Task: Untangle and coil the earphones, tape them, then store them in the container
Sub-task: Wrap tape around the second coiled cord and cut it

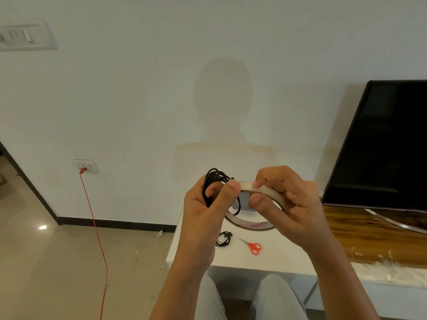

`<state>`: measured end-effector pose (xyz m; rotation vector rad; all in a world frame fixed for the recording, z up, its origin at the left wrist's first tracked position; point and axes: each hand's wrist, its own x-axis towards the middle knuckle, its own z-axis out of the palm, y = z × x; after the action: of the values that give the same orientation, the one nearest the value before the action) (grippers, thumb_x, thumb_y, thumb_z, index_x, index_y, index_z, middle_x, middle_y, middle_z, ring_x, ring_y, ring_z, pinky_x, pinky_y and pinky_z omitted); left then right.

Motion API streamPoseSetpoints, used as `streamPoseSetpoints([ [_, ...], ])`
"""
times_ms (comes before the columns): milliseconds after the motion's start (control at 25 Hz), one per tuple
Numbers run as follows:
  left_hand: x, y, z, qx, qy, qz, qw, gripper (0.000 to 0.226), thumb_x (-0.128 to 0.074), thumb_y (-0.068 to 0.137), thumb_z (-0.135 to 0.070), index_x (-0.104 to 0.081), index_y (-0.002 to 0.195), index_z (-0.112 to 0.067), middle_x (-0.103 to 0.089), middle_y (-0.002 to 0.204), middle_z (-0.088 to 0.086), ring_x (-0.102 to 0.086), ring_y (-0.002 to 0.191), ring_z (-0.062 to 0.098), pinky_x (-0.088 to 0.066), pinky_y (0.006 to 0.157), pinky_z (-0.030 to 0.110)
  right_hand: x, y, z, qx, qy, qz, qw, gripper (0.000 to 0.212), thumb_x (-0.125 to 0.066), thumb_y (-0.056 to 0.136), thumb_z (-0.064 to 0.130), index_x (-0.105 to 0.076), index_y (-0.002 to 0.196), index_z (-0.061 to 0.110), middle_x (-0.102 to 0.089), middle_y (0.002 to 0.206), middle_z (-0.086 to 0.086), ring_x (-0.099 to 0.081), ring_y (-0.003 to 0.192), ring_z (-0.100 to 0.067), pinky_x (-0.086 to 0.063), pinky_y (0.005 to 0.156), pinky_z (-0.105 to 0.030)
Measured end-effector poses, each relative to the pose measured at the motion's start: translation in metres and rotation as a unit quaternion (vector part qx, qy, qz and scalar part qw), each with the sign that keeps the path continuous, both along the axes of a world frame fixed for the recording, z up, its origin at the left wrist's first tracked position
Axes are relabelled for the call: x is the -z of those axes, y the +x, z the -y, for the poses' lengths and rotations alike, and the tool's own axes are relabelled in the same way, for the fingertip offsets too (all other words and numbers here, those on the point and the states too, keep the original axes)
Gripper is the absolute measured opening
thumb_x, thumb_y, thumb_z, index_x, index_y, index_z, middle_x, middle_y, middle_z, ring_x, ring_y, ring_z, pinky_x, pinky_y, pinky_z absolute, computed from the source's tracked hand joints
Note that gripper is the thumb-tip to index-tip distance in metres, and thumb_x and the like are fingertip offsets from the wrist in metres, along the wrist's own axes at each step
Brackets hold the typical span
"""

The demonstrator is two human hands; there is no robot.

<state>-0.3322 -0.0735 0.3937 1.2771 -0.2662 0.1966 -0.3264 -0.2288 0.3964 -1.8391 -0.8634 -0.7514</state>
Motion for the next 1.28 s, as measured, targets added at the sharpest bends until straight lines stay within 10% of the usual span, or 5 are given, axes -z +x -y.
streamPoseSetpoints([
  [520,-0.007,-0.001,-0.006,0.087,0.163,-0.07,0.98,0.019,-0.054,0.072,-0.029,-0.056,0.054,-0.028,-0.051,0.055,-0.008,-0.048,0.057,0.008,-0.043,0.068,0.027,0.007,0.006,0.005,0.042,-0.084,0.037,0.995,0.011,-0.064,0.083,0.029,-0.06,0.093,0.026,-0.063,0.087,0.01,-0.061,0.074,-0.005,-0.05,0.063,-0.019],
  [760,-0.007,-0.003,-0.004,0.143,0.096,-0.136,0.976,0.025,-0.051,0.069,-0.019,-0.056,0.046,-0.027,-0.044,0.05,-0.008,-0.042,0.046,0.005,-0.04,0.06,0.026,0.009,0.008,0.007,0.025,-0.091,0.036,0.995,0.014,-0.06,0.087,0.038,-0.058,0.09,0.025,-0.06,0.087,0.012,-0.058,0.074,0.001,-0.046,0.065,-0.009],
  [1280,-0.012,-0.007,0.0,0.159,0.038,-0.199,0.966,0.039,-0.046,0.088,-0.003,-0.057,0.052,-0.014,-0.054,0.049,0.001,-0.049,0.045,0.01,-0.049,0.071,0.039,0.01,0.012,0.012,-0.013,-0.057,0.038,0.998,0.016,-0.063,0.088,0.036,-0.06,0.09,0.021,-0.068,0.078,-0.001,-0.065,0.069,-0.016,-0.053,0.056,-0.037],
])
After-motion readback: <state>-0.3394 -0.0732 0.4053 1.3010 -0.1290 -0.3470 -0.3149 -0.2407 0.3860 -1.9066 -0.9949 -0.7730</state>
